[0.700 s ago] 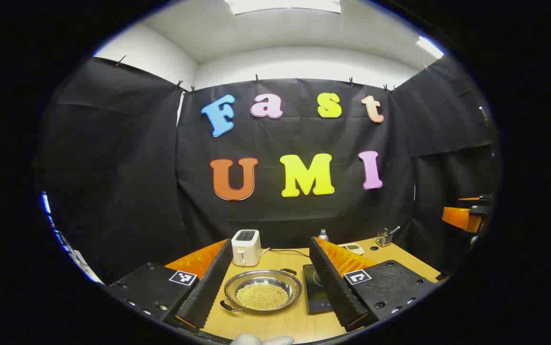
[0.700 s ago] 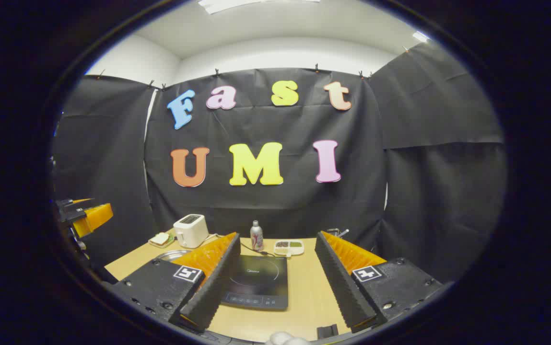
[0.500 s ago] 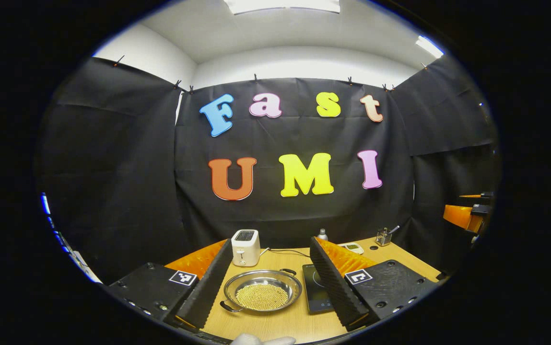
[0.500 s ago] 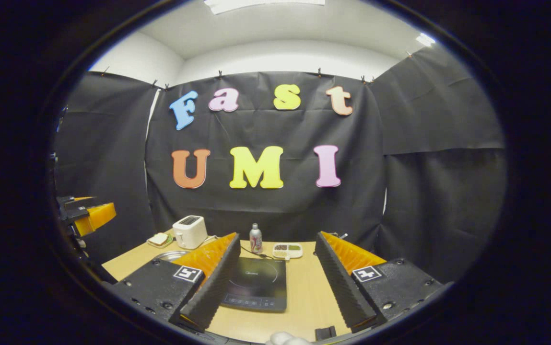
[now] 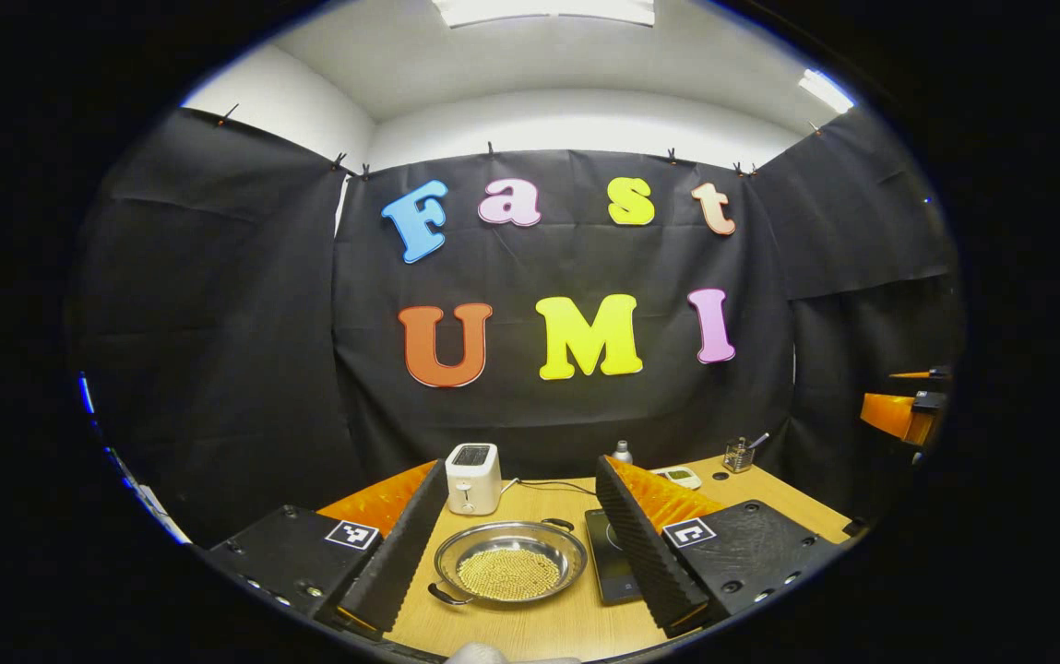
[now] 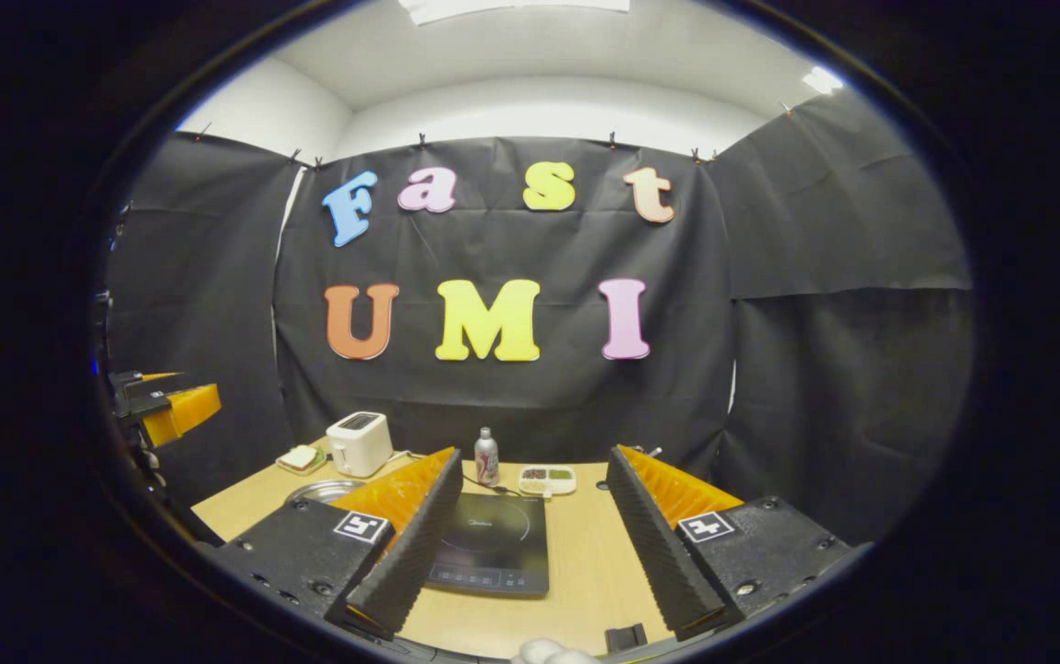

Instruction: First push the handle of the pot to place it horizontally, then grasp the pot with both hands and set it on the induction cooktop.

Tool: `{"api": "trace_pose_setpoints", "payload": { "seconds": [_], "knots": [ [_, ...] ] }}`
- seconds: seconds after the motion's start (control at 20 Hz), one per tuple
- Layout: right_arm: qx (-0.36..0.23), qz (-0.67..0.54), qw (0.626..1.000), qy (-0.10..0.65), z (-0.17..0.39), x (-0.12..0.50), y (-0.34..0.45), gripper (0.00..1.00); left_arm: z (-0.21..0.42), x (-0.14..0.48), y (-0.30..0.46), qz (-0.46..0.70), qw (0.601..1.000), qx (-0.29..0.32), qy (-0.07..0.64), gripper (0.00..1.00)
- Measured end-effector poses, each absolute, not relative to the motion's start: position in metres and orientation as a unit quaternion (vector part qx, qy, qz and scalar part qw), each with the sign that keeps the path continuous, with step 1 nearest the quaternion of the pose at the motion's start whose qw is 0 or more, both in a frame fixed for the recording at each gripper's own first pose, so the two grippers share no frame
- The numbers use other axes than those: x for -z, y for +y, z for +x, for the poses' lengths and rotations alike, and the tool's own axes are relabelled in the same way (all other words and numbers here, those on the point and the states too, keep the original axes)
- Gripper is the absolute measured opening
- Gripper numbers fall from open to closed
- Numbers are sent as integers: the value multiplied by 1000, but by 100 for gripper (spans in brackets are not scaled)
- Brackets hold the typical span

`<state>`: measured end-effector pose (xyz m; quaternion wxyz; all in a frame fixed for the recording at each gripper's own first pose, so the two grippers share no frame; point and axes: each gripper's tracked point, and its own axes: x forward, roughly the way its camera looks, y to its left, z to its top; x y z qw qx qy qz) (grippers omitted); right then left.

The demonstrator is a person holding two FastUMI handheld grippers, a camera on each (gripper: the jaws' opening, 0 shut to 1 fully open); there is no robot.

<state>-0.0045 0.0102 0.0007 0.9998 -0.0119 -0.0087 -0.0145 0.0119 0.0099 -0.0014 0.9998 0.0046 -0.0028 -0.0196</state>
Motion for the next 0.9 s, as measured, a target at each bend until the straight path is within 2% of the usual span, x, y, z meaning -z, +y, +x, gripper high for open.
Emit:
{"api": "trace_pose_setpoints", "payload": {
  "seconds": [0.05,0.1,0.15,0.2,0.35,0.6,0.9],
  "knots": [
    [15,-14,1000,-9,-4,-3,11,97,13,0,10,5,1000,23,-4,77],
    [15,-17,1000,-9,-5,-1,12,96,13,6,8,7,1000,30,3,70],
    [15,-20,1000,-10,-6,-2,14,96,15,9,5,5,999,41,9,74],
    [14,-23,1000,-11,-5,-3,16,99,16,14,3,3,999,47,17,47],
    [16,-31,999,-4,-6,0,18,96,25,29,6,-9,997,60,43,2],
    [27,-42,999,7,-9,6,15,96,35,70,3,-48,989,92,108,0],
    [38,-38,998,35,-8,25,13,99,37,156,7,-38,971,96,216,0]
  ]
}}
